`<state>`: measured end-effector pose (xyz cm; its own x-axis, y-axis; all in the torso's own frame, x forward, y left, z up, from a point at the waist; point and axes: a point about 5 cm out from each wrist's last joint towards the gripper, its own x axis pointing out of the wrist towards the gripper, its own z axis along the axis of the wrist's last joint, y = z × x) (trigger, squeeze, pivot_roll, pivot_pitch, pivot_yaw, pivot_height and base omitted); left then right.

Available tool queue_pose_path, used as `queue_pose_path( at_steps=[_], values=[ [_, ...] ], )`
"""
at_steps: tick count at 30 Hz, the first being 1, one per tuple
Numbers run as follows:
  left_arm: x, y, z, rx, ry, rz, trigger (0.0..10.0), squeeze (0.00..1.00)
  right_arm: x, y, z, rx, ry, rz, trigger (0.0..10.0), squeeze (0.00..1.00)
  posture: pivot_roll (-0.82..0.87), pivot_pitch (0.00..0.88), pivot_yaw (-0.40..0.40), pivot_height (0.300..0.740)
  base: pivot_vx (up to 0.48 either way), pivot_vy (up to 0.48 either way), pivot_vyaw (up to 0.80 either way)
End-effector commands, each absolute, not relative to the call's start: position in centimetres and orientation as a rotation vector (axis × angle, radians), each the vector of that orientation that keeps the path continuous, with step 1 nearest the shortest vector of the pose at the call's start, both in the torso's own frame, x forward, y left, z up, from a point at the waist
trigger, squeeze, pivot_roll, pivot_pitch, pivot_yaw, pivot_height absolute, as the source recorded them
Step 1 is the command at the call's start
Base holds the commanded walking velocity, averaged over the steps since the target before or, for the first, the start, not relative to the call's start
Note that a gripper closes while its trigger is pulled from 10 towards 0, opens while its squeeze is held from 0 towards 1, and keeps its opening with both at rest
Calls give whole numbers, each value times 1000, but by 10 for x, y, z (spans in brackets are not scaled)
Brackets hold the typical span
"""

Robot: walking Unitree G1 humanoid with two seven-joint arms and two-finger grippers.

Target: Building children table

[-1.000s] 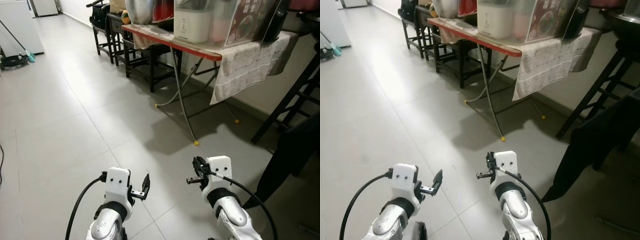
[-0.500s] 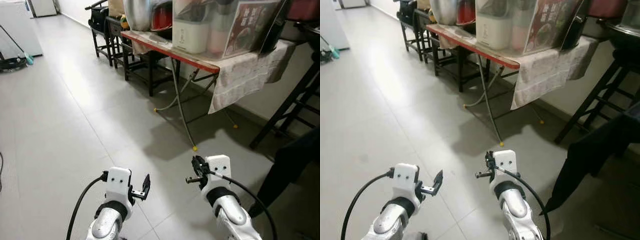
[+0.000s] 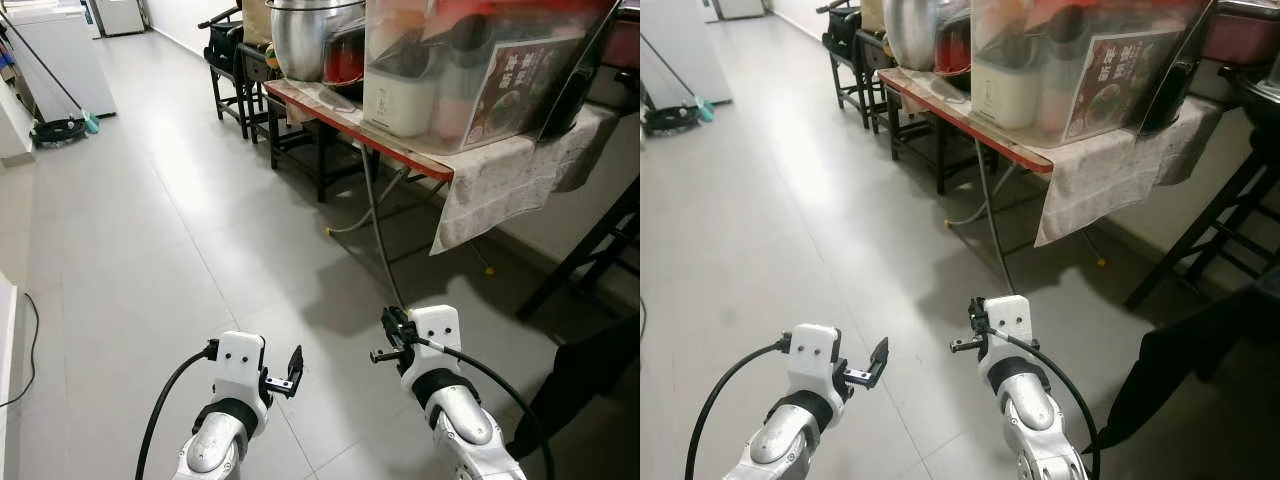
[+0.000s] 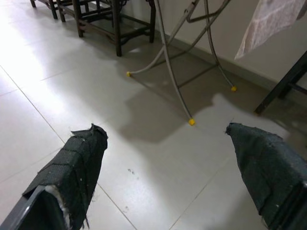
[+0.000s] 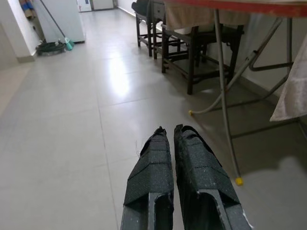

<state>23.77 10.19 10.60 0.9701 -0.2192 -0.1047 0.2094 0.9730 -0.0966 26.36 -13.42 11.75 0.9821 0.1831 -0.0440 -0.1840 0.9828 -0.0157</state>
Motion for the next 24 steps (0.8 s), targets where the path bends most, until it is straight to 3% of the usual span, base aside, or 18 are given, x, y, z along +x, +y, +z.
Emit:
queue_pose_path(
  at_steps=[1,12,24],
  values=[
    [238,104,102,-82,139,-209,10000,0,264,-135,115,-21,62,181,10000,0,152,0,-30,695,0,0,0],
    [238,103,103,-90,136,-214,10000,0,263,-136,116,-29,55,167,10000,0,150,0,-31,740,0,0,0],
    [238,103,103,-91,138,-215,10000,0,264,-142,114,-44,68,118,10000,0,149,0,-31,740,0,0,0]
  ],
)
